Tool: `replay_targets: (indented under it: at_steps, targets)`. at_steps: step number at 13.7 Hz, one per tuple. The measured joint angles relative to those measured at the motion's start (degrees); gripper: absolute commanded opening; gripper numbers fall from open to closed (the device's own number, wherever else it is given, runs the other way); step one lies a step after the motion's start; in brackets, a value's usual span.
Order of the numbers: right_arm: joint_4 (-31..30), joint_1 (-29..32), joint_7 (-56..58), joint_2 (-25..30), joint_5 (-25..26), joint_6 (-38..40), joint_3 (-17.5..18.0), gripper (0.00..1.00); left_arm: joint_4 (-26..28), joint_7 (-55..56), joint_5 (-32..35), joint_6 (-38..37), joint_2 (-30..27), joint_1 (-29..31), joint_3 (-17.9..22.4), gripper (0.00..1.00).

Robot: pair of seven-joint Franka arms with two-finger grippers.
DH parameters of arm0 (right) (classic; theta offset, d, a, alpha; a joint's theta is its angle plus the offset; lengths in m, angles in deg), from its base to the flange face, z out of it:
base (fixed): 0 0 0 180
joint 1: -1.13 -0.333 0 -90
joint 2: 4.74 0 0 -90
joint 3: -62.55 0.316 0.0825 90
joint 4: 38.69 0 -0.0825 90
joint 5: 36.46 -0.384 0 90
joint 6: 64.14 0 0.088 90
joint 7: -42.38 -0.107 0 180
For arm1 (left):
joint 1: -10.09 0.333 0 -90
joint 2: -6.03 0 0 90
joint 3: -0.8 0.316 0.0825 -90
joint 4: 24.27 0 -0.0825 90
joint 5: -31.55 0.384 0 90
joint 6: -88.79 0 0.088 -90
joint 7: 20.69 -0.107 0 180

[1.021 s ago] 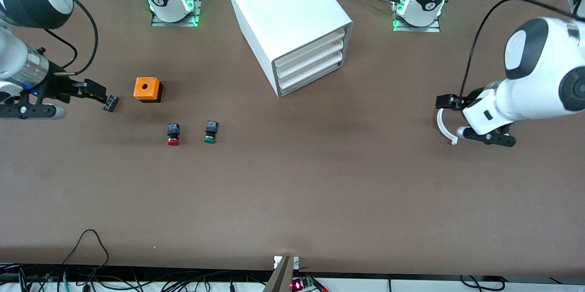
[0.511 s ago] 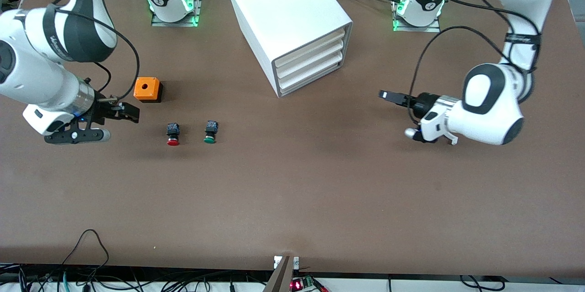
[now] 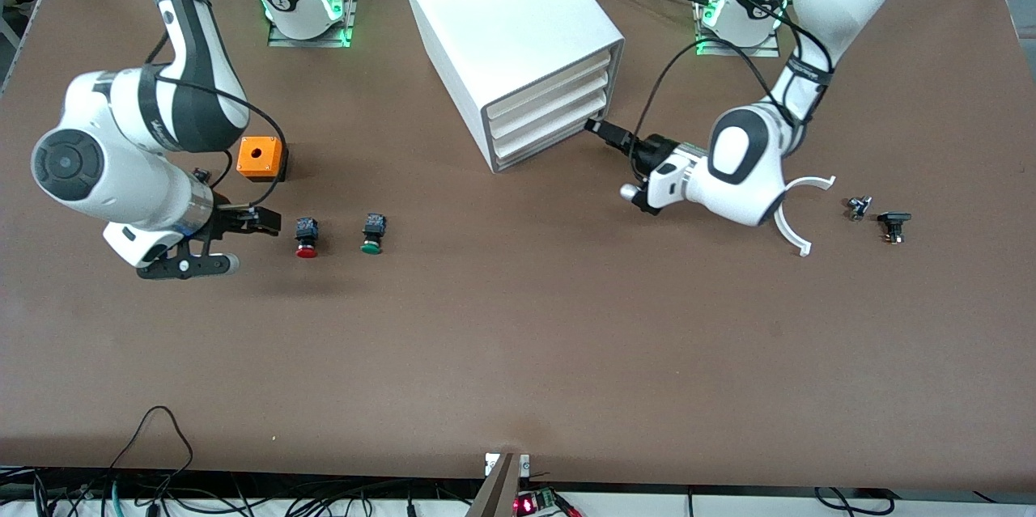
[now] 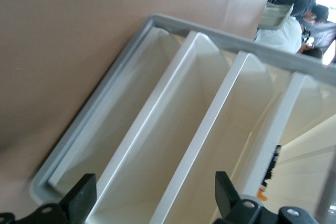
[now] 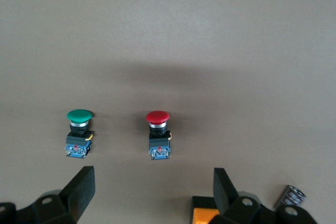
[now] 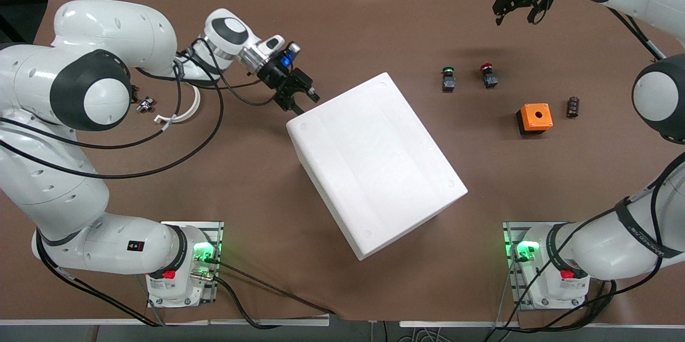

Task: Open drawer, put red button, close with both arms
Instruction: 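Lower the right gripper onto the red button while the left gripper grips the drawer, then pull the bottom drawer open with the left gripper while the right gripper grasps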

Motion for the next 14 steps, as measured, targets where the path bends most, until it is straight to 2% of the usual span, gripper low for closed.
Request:
replay_targets:
  at_steps: [3,6,7,8,9,10,14]
  targets:
    - [-7.63,-0.13,-0.04,-0.45,-0.12,-9.69,1.63,1.00,2.34,-0.80,-0.93,0.67,0.00,-0.90,-2.52,0.97]
    - [-13.62,-0.20,-0.07,-0.47,-0.12,-16.67,1.98,1.00,4.40,-1.16,-0.94,0.82,0.00,-1.09,-3.77,0.86]
    - [-14.81,-0.19,-0.07,-0.46,-0.12,-17.88,1.98,1.00,4.84,-1.23,-1.11,0.83,0.00,-1.10,-4.28,0.75]
    - [-15.91,-0.18,-0.07,-0.46,-0.12,-19.12,1.98,1.00,5.14,-1.25,-1.70,0.87,0.00,-1.11,-4.70,0.48]
    - [-17.12,-0.15,-0.07,-0.46,-0.12,-20.71,1.96,1.00,5.30,-1.29,-1.99,0.90,0.00,-1.12,-4.91,0.14]
    - [-18.54,-0.08,-0.07,-0.47,-0.12,-22.63,1.95,1.00,5.34,-1.32,-2.02,0.91,0.00,-1.12,-4.95,0.00]
    - [-23.16,0.01,-0.07,-0.94,-0.12,-28.57,1.94,1.00,5.09,-1.45,-2.28,0.98,-0.33,-0.55,-4.53,0.00]
